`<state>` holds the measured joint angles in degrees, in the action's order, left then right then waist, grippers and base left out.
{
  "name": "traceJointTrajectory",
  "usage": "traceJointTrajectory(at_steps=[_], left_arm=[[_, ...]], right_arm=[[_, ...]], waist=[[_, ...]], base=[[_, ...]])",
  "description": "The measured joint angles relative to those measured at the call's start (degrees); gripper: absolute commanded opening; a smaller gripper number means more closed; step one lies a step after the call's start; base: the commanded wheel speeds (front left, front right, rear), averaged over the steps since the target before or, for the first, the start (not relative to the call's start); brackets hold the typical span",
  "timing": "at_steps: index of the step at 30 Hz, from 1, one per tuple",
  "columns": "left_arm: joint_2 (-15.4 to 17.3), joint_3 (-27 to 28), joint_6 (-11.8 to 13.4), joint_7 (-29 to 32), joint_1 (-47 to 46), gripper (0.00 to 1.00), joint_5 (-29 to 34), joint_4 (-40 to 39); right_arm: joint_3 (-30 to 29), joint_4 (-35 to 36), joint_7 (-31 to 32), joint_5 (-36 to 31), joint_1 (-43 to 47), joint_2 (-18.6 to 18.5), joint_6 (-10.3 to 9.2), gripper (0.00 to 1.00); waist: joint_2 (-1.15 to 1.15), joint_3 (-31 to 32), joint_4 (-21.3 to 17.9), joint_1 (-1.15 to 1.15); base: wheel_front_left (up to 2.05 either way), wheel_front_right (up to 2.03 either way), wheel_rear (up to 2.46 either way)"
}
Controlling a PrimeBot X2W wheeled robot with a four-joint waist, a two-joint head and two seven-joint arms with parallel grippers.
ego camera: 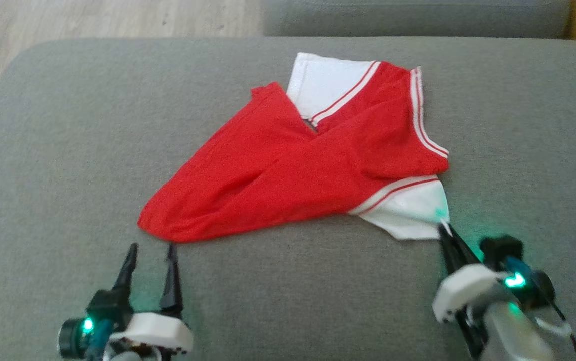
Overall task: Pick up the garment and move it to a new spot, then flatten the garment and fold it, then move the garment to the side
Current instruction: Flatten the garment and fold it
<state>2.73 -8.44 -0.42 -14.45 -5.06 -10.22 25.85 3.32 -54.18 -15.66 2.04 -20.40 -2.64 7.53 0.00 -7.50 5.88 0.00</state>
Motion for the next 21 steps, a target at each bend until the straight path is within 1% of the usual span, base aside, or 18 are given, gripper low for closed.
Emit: traceJointTrajectory(at_steps=[1,4,5,8,11,15,16,18,21], left_arm=[[-0.07,1.26,0.27,0.0,0.45,1.0,-0.93,0.07],[-0.05,2.86,0.42,0.0,0.98,1.0,-1.51,0.89],[-0.04,3.49,0.14,0.0,0.95,1.0,-2.42,1.55],[-0.05,4.52,-1.36,0.0,0.94,1.0,-4.02,3.16],[-0.05,4.17,-3.63,0.0,0.77,1.0,-6.42,5.08],[-0.05,1.53,-5.67,0.0,0.59,1.0,-10.58,7.48],[-0.09,0.2,-6.17,0.0,0.18,1.0,-12.5,8.5],[-0.07,-1.53,-6.67,0.0,-0.74,1.0,-13.91,9.59],[-0.08,-2.5,-6.68,-0.03,-2.42,1.0,-14.74,10.89]], right_arm=[[-2.32,2.16,0.03,-0.99,2.68,0.1,0.0,0.0],[-6.2,5.56,0.04,-1.38,7.03,-0.42,0.0,0.0],[-7.89,7.28,0.16,-1.65,9.06,-1.22,0.0,0.0],[-9.59,9.13,0.63,-2.07,10.71,-2.16,0.0,0.0],[-10.09,10.63,0.89,-2.12,11.56,-2.25,0.0,0.0],[-9.58,11.9,0.89,-2.11,11.6,-1.92,0.0,0.0],[-9.27,12.3,0.89,-2.11,11.56,-1.71,0.0,0.0],[-8.92,12.68,0.89,-2.1,11.54,-1.6,0.0,0.0],[-8.03,13.28,0.89,-2.01,11.41,-1.47,0.0,0.0]], waist=[[0.0,0.61,-0.97,0.0],[0.0,1.39,-2.61,0.0],[0.0,1.72,-3.73,0.0],[0.0,1.9,-5.38,0.0],[0.0,1.65,-6.76,0.0],[0.0,0.97,-8.26,0.0],[0.0,0.56,-8.76,0.0],[0.0,0.14,-9.12,0.0],[0.0,-0.51,-9.56,0.0]], base=[[0.0,0.0,0.0],[0.0,0.0,0.0],[0.0,0.0,0.0],[0.0,0.0,0.0],[0.0,0.0,0.0],[0.0,0.0,0.0],[0.0,0.0,0.0],[0.0,0.0,0.0],[0.0,0.0,0.0]])
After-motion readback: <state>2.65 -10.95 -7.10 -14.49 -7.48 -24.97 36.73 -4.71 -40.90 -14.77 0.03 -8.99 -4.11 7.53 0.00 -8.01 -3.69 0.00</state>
